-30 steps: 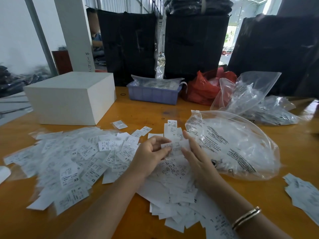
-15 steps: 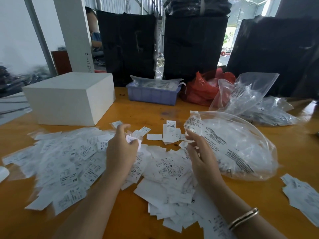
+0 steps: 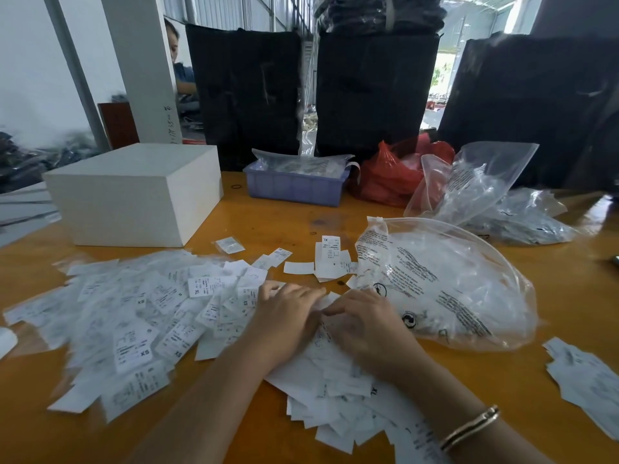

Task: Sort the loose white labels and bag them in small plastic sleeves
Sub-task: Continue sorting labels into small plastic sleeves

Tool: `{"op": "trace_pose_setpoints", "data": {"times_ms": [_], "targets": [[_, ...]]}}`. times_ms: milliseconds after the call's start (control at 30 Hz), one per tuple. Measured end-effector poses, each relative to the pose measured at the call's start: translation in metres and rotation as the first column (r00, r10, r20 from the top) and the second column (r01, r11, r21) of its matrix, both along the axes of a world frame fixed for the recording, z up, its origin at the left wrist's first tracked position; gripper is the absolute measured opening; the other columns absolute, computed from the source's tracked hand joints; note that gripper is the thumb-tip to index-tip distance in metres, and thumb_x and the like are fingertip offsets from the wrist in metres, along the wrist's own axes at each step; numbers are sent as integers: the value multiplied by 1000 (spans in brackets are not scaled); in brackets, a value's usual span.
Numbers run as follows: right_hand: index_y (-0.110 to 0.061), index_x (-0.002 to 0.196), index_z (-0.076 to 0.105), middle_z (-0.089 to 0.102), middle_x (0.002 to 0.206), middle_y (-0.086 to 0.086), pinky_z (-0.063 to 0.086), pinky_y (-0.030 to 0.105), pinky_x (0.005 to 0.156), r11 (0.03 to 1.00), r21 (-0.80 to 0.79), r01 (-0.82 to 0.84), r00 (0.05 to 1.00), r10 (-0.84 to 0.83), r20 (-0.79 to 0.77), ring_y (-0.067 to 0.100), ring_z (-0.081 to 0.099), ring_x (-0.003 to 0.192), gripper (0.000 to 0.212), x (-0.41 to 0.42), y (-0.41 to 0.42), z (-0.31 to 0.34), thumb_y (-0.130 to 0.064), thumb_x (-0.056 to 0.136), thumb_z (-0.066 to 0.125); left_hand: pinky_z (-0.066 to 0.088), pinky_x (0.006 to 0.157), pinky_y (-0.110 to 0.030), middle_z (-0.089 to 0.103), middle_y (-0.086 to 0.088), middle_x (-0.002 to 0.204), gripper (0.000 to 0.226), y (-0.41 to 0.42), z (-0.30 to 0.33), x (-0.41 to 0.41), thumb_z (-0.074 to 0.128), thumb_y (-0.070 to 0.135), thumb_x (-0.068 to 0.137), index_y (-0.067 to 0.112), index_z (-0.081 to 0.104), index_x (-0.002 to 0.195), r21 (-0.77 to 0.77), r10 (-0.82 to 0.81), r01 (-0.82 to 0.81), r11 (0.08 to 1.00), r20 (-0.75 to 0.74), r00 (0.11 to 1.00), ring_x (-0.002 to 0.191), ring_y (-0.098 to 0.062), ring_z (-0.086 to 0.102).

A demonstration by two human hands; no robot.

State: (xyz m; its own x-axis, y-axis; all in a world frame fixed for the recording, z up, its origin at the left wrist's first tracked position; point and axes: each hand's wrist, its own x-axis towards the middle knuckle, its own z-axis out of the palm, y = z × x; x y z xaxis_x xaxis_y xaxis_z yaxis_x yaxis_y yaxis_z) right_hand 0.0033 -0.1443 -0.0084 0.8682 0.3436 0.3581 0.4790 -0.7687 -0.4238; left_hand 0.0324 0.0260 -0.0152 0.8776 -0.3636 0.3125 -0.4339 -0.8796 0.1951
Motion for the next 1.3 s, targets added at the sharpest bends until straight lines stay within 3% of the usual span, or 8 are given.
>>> {"op": "trace_pose_setpoints", "data": {"times_ms": [133,233,567,733,867,1067,1167,1300], "targets": [[-38,130,50,52,127,-19,13,24,93,977,-189,-94,996,92,-21,5,37,116,51,1,0,-3,-53,81,48,10,92,-26,54,15,134,37,1,6,-1,43,25,99,34,49,134,-95,8,-5,995,34,999,124,-10,38],[-40,126,53,52,126,-22,12,27,96,962,-262,-80,995,92,31,3,37,116,47,2,0,-1,-58,85,40,12,79,-20,63,13,123,28,-1,10,-4,49,32,96,31,63,121,-159,13,-1,987,75,997,112,-12,48],[-33,104,64,66,102,-16,31,24,93,947,-312,-73,978,129,163,2,56,97,25,-3,3,5,-33,94,40,39,89,-30,68,15,94,19,1,12,-2,66,20,87,28,68,104,-299,-9,39,953,102,995,91,-7,57],[-30,94,51,63,91,-11,26,7,83,994,-111,-18,987,35,157,1,49,79,8,-3,3,5,-22,92,51,49,86,-42,65,13,91,11,0,13,-7,64,22,88,24,71,96,-412,-3,34,910,76,997,93,-10,57],[-23,82,65,52,100,-14,36,8,83,988,157,-8,996,-7,94,-7,43,93,17,-1,-1,5,-7,84,64,51,86,-41,69,4,100,9,-3,16,-9,64,17,88,19,71,94,-449,-14,66,891,118,993,98,-14,59],[-37,78,63,67,79,-19,49,14,65,867,489,97,995,-81,-54,-3,62,75,35,-5,-2,8,-5,89,58,52,71,-21,69,8,94,13,-5,20,-14,60,15,91,19,69,100,-513,-14,85,854,140,990,85,-5,61],[-30,79,61,64,70,-19,43,17,50,806,591,44,999,-29,-36,0,56,58,28,-6,-1,9,-6,90,52,47,69,-14,61,18,92,20,-6,17,-13,55,14,93,21,64,109,-533,-22,73,843,102,995,83,0,57],[-26,78,56,62,71,-11,48,16,60,810,579,92,995,-102,-17,2,59,67,13,-4,0,10,-21,86,65,40,67,0,56,21,87,34,-7,14,-11,55,11,92,25,50,122,-541,-24,37,840,31,999,82,4,55]]}}
